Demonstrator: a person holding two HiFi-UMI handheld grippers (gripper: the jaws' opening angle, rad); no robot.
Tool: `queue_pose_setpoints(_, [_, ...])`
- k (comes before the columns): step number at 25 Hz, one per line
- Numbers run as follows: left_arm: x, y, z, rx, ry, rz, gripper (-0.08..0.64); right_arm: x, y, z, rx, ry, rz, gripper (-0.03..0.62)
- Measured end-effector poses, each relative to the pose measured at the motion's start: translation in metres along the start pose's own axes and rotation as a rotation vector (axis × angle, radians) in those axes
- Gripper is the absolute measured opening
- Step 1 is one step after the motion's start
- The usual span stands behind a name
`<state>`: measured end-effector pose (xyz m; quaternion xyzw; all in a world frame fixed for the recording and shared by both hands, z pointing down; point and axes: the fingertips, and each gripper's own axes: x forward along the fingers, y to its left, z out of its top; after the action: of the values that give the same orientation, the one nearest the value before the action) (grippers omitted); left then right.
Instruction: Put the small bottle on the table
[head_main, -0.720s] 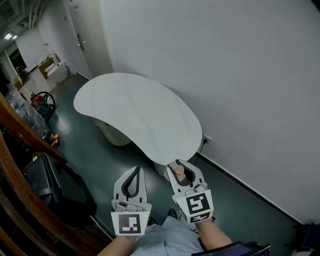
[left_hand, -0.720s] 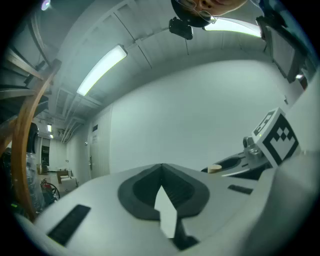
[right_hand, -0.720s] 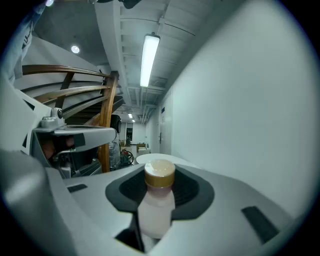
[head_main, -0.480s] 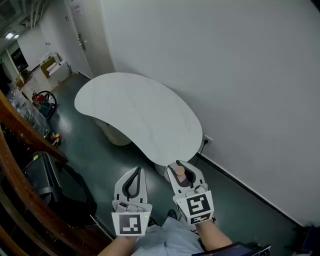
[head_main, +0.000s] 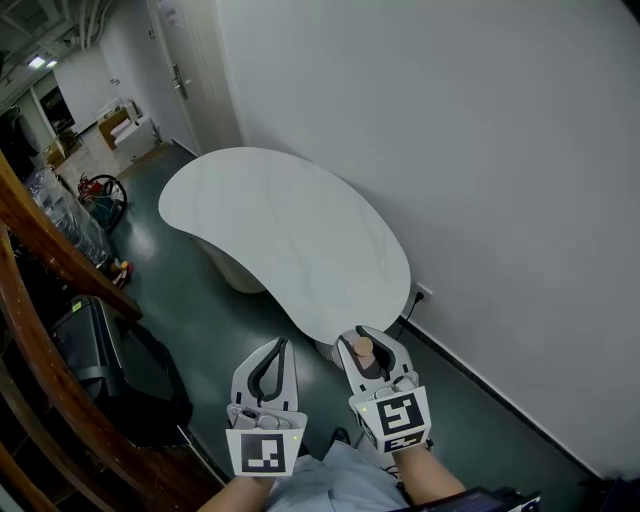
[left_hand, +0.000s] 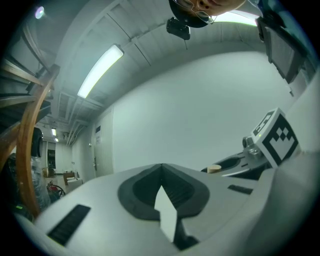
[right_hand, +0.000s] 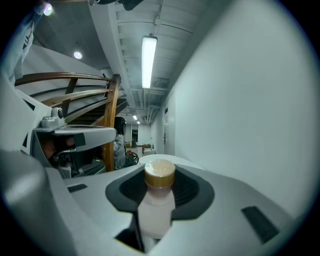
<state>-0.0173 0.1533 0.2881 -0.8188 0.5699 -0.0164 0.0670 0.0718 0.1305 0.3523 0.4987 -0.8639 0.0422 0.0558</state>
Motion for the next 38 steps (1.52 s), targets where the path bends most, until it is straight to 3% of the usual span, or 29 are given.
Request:
queue_pose_setpoints(10, [0.021, 0.022, -0.021, -0.019, 0.045, 0.062, 0.003, 0.038, -0.006, -0.011, 0.008, 0.032, 0.056, 0.114])
queue_pose_setpoints(17, [0.067, 0.052, -0.035, -0.047, 0.046, 0.056, 0.003, 0.086, -0.021, -0.009, -0.001, 0.046, 0.044, 0.114])
queue_pose_setpoints(19, [0.084, 0.060, -0.033, 0.013, 0.040, 0.025, 0.003, 0.102, -0.025, -0.005, -0.003, 0.049, 0.045, 0.114])
queue_pose_setpoints(23, [0.118, 0.075, -0.026, 0.209, 0.010, -0.061, 0.003, 0.138, -0.030, 0.003, -0.002, 0.048, 0.043, 0.114])
queue_pose_setpoints(24, [0.125, 0.080, -0.026, 0.207, 0.006, -0.065, 0.003, 0.145, -0.031, 0.005, -0.001, 0.047, 0.042, 0.114])
queue_pose_setpoints(26, [0.137, 0.090, -0.030, 0.102, 0.008, -0.038, 0.003, 0.159, -0.032, 0.009, 0.000, 0.041, 0.041, 0.114])
queue_pose_setpoints(27, [0.143, 0.094, -0.030, 0.108, 0.005, -0.043, 0.003, 0.166, -0.034, 0.011, -0.002, 0.037, 0.039, 0.114])
queue_pose_setpoints(30, [0.160, 0.102, -0.021, 0.334, -0.026, -0.123, 0.003, 0.183, -0.037, 0.017, -0.006, 0.031, 0.031, 0.114])
queue_pose_setpoints(32, [0.168, 0.108, -0.019, 0.372, -0.036, -0.140, 0.003, 0.192, -0.039, 0.019, -0.009, 0.031, 0.023, 0.114])
queue_pose_setpoints(34, [0.173, 0.116, -0.022, 0.311, -0.034, -0.123, 0.003, 0.201, -0.042, 0.020, -0.011, 0.033, 0.015, 0.114])
queue_pose_setpoints(38, [0.178, 0.134, -0.036, 0.018, -0.002, -0.024, 0.003, 0.213, -0.045, 0.016, -0.003, 0.044, 0.003, 0.114])
